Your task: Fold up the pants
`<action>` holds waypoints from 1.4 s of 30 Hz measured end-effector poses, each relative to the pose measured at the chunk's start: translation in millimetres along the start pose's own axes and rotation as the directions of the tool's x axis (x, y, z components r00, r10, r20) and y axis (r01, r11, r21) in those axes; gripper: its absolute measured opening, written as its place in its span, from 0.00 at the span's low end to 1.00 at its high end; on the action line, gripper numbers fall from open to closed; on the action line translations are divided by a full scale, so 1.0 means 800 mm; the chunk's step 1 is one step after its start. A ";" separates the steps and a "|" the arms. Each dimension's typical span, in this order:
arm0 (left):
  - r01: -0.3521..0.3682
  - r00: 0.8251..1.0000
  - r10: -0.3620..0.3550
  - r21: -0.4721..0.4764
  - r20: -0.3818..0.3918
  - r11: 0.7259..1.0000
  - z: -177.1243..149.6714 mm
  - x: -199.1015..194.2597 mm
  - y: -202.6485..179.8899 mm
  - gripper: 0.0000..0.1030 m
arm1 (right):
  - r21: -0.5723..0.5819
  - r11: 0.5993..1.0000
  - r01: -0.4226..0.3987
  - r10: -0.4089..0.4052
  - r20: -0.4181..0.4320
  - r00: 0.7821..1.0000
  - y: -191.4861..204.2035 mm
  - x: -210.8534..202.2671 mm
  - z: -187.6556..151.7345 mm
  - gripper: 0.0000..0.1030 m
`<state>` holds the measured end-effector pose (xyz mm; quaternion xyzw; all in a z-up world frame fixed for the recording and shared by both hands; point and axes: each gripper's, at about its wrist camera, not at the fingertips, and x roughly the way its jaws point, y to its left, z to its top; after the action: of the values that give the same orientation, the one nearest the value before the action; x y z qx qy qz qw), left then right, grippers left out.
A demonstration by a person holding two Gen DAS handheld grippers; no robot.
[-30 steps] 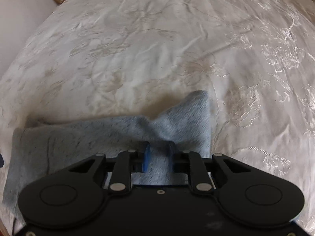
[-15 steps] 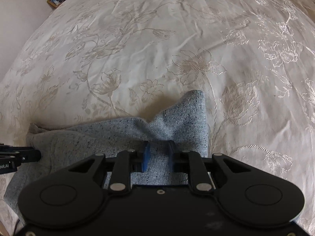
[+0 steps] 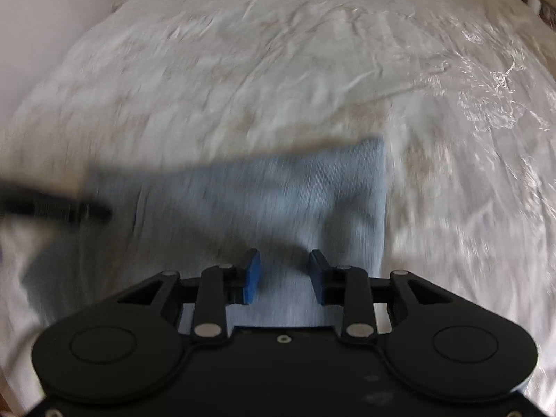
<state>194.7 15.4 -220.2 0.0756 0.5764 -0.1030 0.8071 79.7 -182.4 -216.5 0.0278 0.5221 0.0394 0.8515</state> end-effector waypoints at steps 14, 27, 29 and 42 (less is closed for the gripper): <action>-0.045 0.997 0.035 0.144 0.072 0.989 -0.087 -0.047 -0.010 0.25 | -0.025 0.996 0.083 -0.083 0.007 0.997 0.024 -0.060 -0.123 0.46; 0.015 0.996 -0.025 0.114 0.081 0.993 -0.143 -0.061 0.018 0.26 | 0.070 0.993 0.100 -0.099 -0.018 0.995 0.018 -0.058 -0.134 0.53; 0.061 0.994 -0.069 0.092 0.086 0.994 -0.146 -0.068 0.034 0.28 | 0.100 0.989 0.110 -0.109 -0.017 0.994 0.015 -0.066 -0.134 0.56; 0.248 0.956 -0.251 0.039 0.150 0.968 -0.145 -0.088 0.075 0.53 | 0.096 0.995 0.026 -0.038 0.130 0.991 0.098 -0.101 -0.108 0.72</action>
<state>81.8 106.6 -190.7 0.0022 0.5164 -0.2150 0.8289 -36.6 -111.5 -176.7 0.0619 0.4664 -0.0007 0.8824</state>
